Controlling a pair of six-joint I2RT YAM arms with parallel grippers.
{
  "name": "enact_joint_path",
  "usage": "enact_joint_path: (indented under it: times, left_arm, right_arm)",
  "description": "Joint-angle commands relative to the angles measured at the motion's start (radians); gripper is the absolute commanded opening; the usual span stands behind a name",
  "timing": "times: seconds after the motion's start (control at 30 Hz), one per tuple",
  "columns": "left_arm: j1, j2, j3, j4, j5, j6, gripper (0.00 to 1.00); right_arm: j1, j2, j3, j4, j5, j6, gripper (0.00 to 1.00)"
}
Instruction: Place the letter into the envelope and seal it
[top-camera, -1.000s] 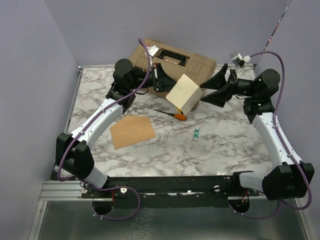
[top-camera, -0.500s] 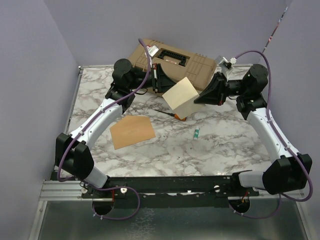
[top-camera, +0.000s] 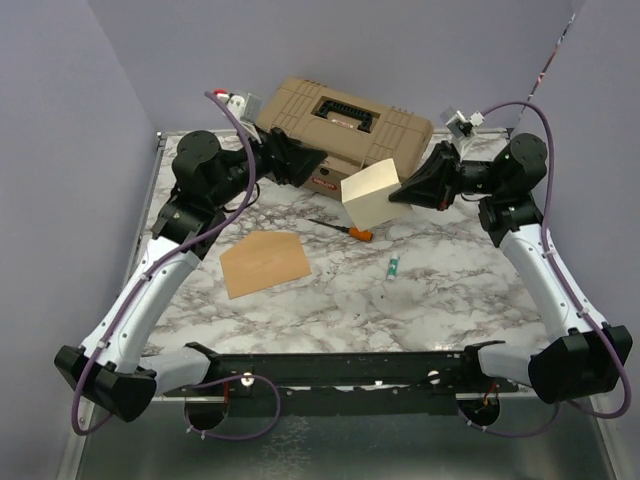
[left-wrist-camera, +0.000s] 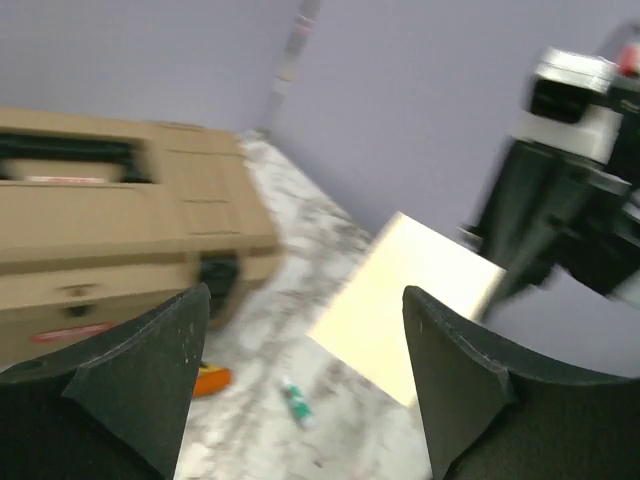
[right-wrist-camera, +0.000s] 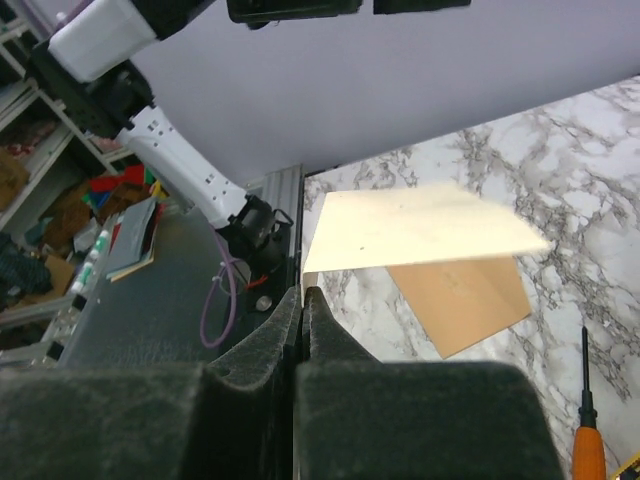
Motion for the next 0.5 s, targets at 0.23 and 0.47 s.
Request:
enact_joint_path:
  times: [0.23,0.47]
  left_arm:
    - [0.009,-0.052,0.004,-0.093,-0.110,0.172,0.79]
    - [-0.130,0.007,-0.011,0.030,0.104,0.124,0.79]
  right_arm:
    - [0.013,0.039,-0.050,0.110,0.122,0.165,0.01]
    - [0.062,0.057,-0.031,0.126,0.122,0.179,0.01]
